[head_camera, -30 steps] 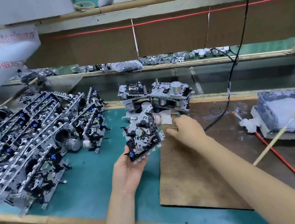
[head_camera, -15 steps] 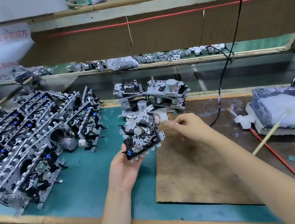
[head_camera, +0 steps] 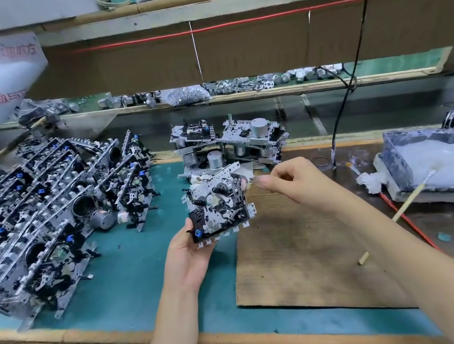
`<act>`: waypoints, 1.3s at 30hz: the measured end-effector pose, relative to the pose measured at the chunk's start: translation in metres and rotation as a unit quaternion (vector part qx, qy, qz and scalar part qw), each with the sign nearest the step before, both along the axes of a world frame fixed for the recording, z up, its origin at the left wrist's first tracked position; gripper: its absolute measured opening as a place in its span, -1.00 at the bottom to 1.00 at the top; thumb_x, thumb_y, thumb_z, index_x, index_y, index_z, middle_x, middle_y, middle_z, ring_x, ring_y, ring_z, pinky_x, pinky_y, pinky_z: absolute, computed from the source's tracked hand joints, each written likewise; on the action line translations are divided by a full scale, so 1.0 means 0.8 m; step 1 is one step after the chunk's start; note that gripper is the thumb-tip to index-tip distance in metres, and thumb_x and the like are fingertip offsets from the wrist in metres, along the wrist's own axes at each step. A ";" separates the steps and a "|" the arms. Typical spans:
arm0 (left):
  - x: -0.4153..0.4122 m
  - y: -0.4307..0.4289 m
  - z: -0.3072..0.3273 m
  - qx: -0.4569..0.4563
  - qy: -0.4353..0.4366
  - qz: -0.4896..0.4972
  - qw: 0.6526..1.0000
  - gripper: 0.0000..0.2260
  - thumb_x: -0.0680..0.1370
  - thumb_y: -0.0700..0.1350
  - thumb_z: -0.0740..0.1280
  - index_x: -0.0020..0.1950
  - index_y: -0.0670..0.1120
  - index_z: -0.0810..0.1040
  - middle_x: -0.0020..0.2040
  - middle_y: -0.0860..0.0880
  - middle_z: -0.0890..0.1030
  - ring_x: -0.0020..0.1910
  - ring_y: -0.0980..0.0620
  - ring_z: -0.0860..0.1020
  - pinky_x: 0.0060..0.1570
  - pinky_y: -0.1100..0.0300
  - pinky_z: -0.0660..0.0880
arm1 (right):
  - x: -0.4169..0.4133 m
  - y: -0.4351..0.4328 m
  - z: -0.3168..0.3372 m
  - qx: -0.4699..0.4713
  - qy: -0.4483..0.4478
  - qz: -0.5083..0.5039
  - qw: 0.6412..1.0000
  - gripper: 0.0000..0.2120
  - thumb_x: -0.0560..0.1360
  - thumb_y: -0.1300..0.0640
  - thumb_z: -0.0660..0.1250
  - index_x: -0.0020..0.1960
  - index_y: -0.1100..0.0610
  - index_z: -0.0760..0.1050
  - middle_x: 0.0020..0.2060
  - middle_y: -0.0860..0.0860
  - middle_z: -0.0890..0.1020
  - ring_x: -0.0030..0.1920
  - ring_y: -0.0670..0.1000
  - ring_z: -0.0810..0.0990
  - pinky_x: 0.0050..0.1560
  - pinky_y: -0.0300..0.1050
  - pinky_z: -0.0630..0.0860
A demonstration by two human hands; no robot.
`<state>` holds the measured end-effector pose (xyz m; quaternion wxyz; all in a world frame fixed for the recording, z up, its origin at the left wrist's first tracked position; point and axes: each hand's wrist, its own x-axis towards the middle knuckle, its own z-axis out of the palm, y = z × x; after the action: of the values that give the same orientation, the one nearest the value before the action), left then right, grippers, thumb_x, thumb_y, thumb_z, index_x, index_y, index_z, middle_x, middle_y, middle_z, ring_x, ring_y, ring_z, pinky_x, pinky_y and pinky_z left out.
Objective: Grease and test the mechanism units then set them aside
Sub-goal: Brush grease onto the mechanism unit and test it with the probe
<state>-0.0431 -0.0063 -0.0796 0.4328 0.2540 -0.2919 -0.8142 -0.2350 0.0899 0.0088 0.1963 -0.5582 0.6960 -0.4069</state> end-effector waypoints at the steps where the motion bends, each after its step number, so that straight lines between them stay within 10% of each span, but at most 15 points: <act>1: 0.000 0.000 0.000 0.000 0.000 0.000 1.000 -0.49 0.65 -0.16 0.03 -0.28 -0.12 0.72 -0.18 -0.07 0.70 -0.23 0.04 0.65 -0.21 0.20 0.57 | 0.000 0.000 0.001 0.003 -0.002 0.003 1.000 -0.56 0.52 0.03 0.30 -0.26 0.44 0.46 -0.53 -0.02 0.27 -0.55 -0.14 0.20 -0.42 -0.25 0.19; 8: 0.000 0.001 0.002 -0.013 0.006 -0.014 1.000 -0.47 0.65 -0.16 0.00 -0.24 -0.09 0.73 -0.13 -0.05 0.71 -0.18 0.05 0.67 -0.19 0.22 0.58 | 0.002 0.003 -0.004 0.012 -0.022 0.012 1.000 -0.61 0.51 0.09 0.30 -0.27 0.42 0.46 -0.27 0.32 0.60 -0.61 -0.15 0.24 -0.50 -0.38 0.18; 20: 0.000 0.001 0.002 -0.021 -0.002 -0.006 1.000 -0.49 0.65 -0.17 0.02 -0.25 -0.09 0.73 -0.16 -0.04 0.71 -0.22 0.07 0.67 -0.29 0.28 0.58 | -0.001 -0.006 -0.013 0.018 -0.039 -0.004 0.999 -0.55 0.48 0.03 0.36 -0.27 0.46 0.47 -0.69 -0.18 0.37 -0.62 -0.17 0.28 -0.52 -0.43 0.21; 39: 0.001 0.001 0.002 -0.021 0.004 -0.003 1.000 -0.52 0.63 -0.17 0.05 -0.26 -0.10 0.73 -0.17 -0.05 0.71 -0.23 0.06 0.67 -0.30 0.26 0.58 | -0.010 -0.004 -0.014 0.087 -0.084 0.010 0.993 -0.63 0.47 -0.09 0.34 -0.36 0.15 0.44 -0.57 -0.07 0.40 -0.57 -0.11 0.33 -0.55 -0.33 0.30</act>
<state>-0.0427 -0.0052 -0.0784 0.4364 0.2403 -0.3076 -0.8107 -0.2430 0.0868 -0.0027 0.3059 -0.5094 0.7043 -0.3885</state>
